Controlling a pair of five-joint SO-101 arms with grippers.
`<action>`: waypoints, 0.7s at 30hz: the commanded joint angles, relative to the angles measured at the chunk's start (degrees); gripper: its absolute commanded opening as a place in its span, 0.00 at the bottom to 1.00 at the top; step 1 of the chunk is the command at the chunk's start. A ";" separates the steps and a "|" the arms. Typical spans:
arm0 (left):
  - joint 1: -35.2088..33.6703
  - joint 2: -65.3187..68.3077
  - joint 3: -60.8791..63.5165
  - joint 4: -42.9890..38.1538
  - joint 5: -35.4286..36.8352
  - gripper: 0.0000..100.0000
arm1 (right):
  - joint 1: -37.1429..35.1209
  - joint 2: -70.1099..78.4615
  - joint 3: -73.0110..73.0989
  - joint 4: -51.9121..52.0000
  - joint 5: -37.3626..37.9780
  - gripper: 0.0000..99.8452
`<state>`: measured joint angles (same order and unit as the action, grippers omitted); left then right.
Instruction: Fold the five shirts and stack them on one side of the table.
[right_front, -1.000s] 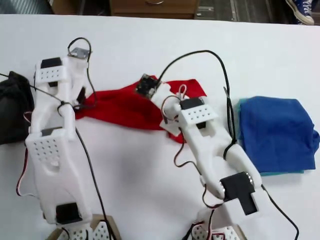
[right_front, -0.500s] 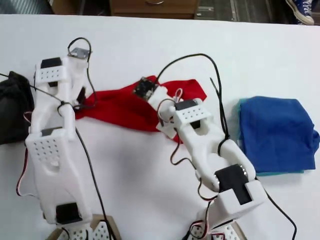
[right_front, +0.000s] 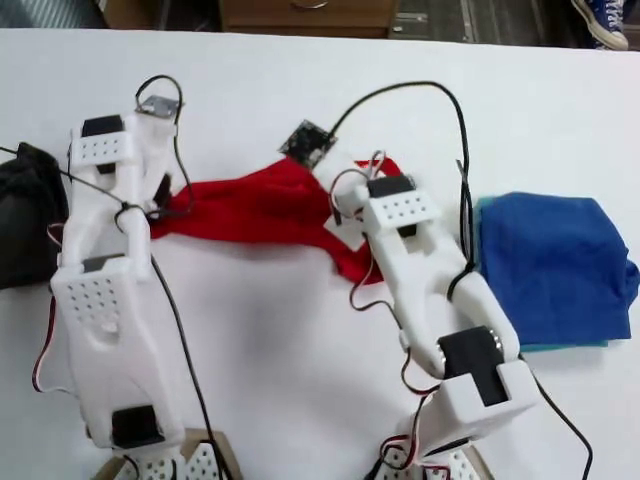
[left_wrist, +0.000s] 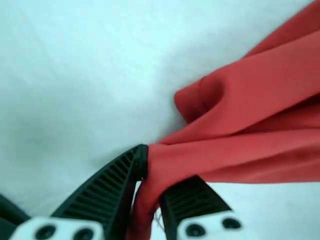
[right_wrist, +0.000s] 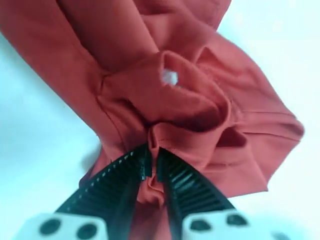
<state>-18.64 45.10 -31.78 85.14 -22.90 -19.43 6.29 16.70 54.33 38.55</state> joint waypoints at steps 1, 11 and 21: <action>-0.62 -0.26 -0.31 -0.79 -0.44 0.02 | 0.31 -0.48 -4.92 3.47 -0.18 0.02; -0.44 -0.26 -0.31 -0.79 -0.44 0.02 | 0.31 0.04 -5.36 4.18 0.00 0.04; -0.44 -0.26 -0.31 -0.79 -0.44 0.02 | 0.40 0.22 -5.10 3.30 0.00 0.08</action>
<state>-18.64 45.10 -31.78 85.14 -22.90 -19.25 6.73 14.07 58.02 38.55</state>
